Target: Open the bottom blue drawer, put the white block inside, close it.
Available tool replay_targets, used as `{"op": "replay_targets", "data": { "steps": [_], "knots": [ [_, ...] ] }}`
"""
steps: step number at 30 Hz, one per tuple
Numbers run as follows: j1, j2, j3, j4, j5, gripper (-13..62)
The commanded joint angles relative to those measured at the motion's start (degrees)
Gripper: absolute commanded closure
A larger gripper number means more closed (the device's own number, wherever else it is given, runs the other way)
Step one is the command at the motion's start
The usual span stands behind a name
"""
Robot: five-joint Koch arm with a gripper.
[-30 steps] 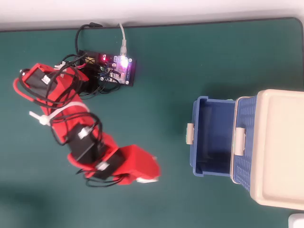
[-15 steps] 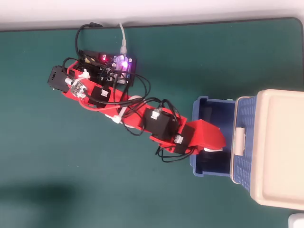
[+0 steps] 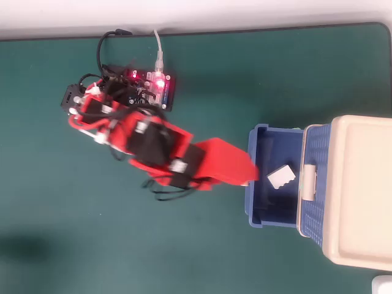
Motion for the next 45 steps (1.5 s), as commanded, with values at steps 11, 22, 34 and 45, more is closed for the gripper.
{"op": "replay_targets", "data": {
  "steps": [11, 22, 34, 45],
  "knots": [
    [2.1, -7.1, 9.8, 5.6, 7.9, 15.8],
    [-4.3, -17.7, 7.6, -12.2, 7.2, 15.1],
    [-7.1, -23.8, 7.3, -43.3, 6.9, 14.9],
    [6.0, 9.8, 8.0, 1.1, 6.4, 15.3]
  ]
}}
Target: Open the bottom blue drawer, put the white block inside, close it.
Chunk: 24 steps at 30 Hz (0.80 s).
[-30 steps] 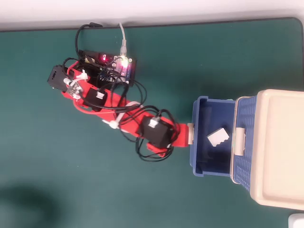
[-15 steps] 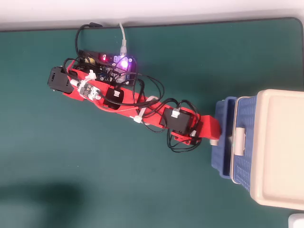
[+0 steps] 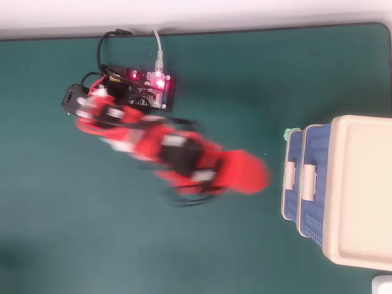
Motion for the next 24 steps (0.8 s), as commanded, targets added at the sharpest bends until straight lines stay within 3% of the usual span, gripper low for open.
{"op": "replay_targets", "data": {
  "steps": [1, 4, 9, 13, 18, 24],
  "knots": [
    [5.9, 13.2, -1.1, 15.1, -0.9, 15.3],
    [21.1, 23.6, 10.0, 20.0, -14.2, 15.3],
    [49.0, 41.5, 51.2, 16.2, -49.2, 15.4],
    [65.0, 52.6, 81.4, 3.3, -67.1, 15.4],
    [71.2, 64.6, 111.3, -8.3, -73.4, 15.2],
    [71.8, 64.5, 124.0, -4.5, -73.2, 15.2]
  ]
}}
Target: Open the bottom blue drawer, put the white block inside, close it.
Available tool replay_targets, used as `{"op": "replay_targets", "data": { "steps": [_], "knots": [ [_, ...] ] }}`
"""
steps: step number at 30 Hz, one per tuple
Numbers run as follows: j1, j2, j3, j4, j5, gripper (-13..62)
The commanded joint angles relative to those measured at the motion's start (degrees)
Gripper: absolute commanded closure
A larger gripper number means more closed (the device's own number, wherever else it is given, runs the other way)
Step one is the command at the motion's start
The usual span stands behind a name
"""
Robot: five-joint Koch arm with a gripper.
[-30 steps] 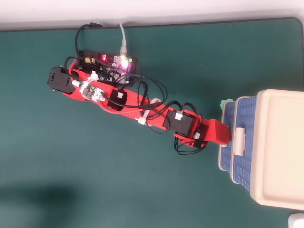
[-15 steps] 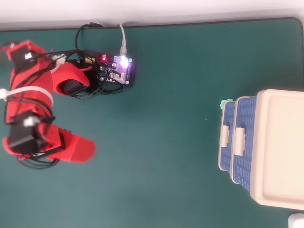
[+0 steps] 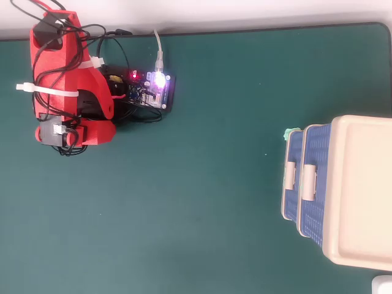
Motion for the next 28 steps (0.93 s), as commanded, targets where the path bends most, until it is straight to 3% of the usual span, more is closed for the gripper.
{"op": "replay_targets", "data": {
  "steps": [1, 28],
  "knots": [
    [0.1, 2.9, 1.1, 7.3, -0.4, 15.3],
    [-0.4, 2.9, 1.1, 8.0, -0.7, 14.9]
  ]
}}
